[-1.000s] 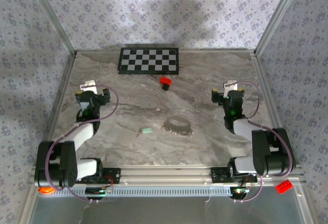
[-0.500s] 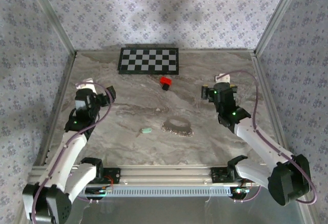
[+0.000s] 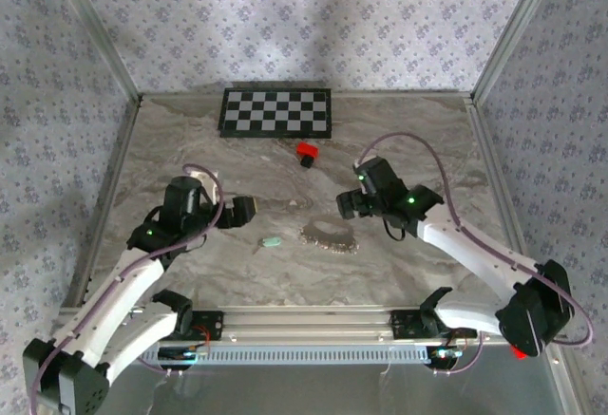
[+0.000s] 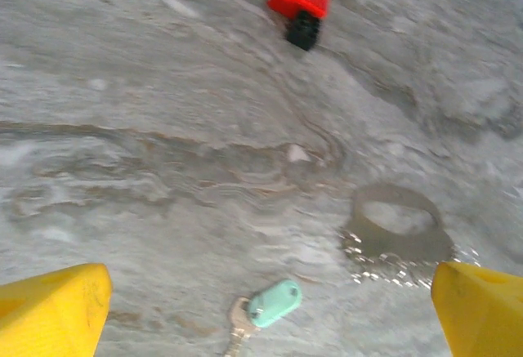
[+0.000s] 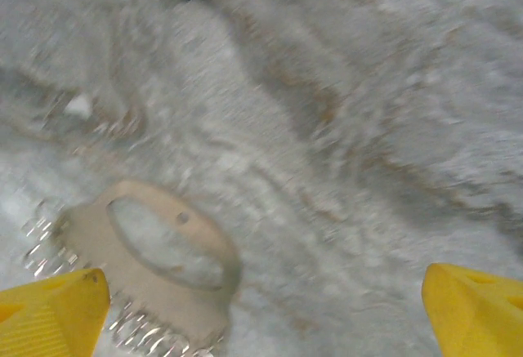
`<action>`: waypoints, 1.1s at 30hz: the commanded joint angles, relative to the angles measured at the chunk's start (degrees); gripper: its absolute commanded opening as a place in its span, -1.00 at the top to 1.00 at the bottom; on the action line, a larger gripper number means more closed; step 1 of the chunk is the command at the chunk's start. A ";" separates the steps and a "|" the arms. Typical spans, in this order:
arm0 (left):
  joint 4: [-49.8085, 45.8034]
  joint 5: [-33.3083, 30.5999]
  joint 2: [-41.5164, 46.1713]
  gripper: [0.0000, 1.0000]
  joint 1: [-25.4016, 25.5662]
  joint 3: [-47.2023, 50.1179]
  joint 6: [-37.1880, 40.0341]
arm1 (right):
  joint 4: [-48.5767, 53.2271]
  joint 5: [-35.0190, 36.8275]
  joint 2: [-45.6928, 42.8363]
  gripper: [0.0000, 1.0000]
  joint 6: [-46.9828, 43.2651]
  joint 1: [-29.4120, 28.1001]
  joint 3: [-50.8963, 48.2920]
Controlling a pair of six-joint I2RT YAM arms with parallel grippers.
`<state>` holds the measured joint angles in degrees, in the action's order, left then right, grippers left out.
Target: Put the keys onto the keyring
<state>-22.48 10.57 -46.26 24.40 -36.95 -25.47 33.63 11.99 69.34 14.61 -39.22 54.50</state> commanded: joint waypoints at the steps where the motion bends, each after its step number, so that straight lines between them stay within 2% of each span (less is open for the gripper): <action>1: 2.03 4.79 2.30 -1.00 1.56 1.34 -2.24 | 7.50 -4.44 4.33 -0.97 0.07 -3.64 4.22; 8: 9.54 7.87 3.89 -0.94 2.00 8.28 -7.98 | 6.45 -8.32 15.18 -0.81 0.83 -7.32 8.59; 13: 8.86 7.35 6.19 -0.91 2.11 9.62 -7.09 | 4.08 -12.05 21.49 -0.67 1.56 -8.79 12.22; 19: 10.08 8.04 8.89 -0.90 2.22 11.59 -7.66 | 3.98 -12.77 29.05 -0.46 1.38 -10.12 18.17; 27: 9.57 9.52 10.29 -0.84 2.27 12.29 -6.56 | 3.30 -13.05 35.81 -0.23 1.34 -10.37 22.45; 33: 9.30 8.88 12.24 -0.80 2.26 12.78 -6.52 | 4.06 -13.35 39.38 0.02 0.51 -10.79 24.94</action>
<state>-13.85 18.70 -34.98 26.37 -24.34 -32.47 36.07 -0.75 107.46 15.66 -49.41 77.10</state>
